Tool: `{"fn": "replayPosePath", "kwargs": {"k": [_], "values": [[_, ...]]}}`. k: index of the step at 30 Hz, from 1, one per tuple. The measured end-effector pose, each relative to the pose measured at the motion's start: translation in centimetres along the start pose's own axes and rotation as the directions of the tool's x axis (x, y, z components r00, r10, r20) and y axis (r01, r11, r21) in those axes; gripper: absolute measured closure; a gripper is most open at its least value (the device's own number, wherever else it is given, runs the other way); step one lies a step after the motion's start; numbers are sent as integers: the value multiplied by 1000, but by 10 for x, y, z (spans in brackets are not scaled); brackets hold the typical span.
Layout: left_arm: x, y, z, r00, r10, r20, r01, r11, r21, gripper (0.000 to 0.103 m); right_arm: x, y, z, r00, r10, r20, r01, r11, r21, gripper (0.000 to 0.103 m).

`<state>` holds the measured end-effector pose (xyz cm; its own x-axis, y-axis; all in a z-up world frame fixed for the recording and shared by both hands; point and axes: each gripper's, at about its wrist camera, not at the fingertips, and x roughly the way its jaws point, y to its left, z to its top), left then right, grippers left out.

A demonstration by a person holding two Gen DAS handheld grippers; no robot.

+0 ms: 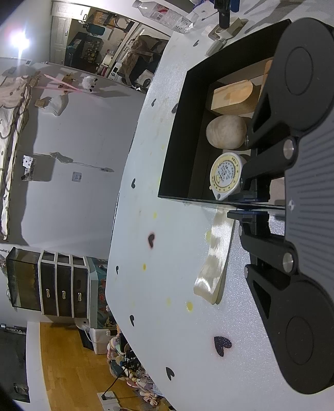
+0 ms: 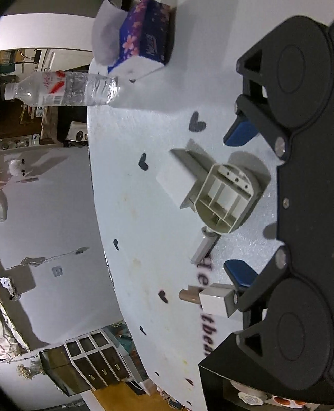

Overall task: Organize rigid objects
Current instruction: 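Move the right tool to the white divider tray and grasp its rim, then lower the divider tray into the black box and release it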

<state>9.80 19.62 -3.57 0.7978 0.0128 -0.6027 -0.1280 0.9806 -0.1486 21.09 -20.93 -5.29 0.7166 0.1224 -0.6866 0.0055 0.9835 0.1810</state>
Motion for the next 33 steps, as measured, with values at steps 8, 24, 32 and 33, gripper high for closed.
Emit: {"fn": "replayPosePath", "kwargs": {"k": [8,24,32,33], "values": [[0,0,0,1000,0,0,0,1000,1,98,19,9,0,996,-84,4,84,996,4,37],[0,0,0,1000,1,1,-1,1000,-1,98,-42,43,6,987,85,139,-72,993,-96,38],[0,0,0,1000,0,1,0,1000,-1,98,-82,124,-9,939,326,109,-276,905,-324,37],[0,0,0,1000,0,1,0,1000,-1,98,-83,134,-11,935,343,93,-291,889,-353,37]]}}
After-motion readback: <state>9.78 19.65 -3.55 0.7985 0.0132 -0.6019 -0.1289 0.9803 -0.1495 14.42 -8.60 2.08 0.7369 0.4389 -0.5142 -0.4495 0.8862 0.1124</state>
